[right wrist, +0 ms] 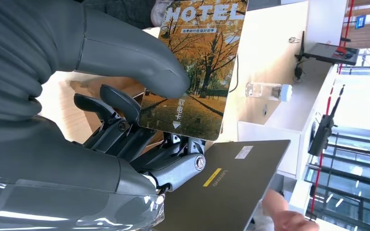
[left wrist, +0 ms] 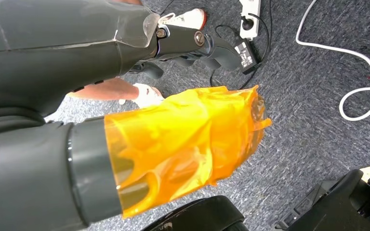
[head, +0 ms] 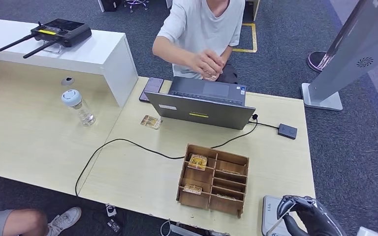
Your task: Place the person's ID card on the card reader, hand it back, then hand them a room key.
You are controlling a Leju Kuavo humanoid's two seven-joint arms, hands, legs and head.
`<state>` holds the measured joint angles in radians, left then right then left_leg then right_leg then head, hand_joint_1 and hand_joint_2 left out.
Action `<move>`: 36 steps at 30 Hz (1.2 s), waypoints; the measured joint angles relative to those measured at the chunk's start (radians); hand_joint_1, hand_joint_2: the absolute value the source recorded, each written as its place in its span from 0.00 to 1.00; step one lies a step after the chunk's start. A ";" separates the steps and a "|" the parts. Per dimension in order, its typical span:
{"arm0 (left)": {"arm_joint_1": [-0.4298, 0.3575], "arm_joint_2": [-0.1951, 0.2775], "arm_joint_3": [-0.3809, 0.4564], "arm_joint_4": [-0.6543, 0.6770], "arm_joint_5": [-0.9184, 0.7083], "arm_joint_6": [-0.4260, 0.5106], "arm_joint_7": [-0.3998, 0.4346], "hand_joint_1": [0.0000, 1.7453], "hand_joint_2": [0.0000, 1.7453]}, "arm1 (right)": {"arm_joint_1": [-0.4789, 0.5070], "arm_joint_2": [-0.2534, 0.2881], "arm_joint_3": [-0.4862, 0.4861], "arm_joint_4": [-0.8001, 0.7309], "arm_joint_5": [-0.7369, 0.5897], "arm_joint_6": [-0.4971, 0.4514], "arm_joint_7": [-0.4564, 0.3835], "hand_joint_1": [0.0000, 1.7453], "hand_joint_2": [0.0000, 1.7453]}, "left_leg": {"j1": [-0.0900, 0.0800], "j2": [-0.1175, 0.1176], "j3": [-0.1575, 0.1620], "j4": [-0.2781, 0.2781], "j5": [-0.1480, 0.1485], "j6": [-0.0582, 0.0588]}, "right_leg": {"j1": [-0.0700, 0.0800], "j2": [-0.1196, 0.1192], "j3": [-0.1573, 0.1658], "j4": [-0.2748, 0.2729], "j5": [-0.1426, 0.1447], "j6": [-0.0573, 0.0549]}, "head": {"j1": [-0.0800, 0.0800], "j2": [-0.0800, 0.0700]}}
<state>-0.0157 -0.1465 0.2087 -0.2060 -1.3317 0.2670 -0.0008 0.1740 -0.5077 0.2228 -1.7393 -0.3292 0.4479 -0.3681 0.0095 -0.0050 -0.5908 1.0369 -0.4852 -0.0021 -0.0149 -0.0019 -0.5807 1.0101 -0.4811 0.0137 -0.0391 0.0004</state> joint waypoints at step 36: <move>-0.016 -0.020 -0.001 0.000 -0.020 -0.037 0.073 0.00 0.00 | -0.188 0.399 0.043 -0.150 1.124 -0.933 0.288 1.00 1.00 | 0.000 0.000 0.000 0.000 0.000 0.000 | 0.000 0.000 0.000 0.001 0.000 0.000 | 0.000 0.000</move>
<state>-0.0320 -0.1665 0.2079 -0.2060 -1.3518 0.2304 0.0724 -0.0135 -0.1089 0.2661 -1.8889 0.7951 -0.4848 -0.0798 0.0099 -0.0045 -0.5904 1.0367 -0.4847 -0.0025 -0.0145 -0.0015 -0.5803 1.0110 -0.4810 0.0135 -0.0391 0.0004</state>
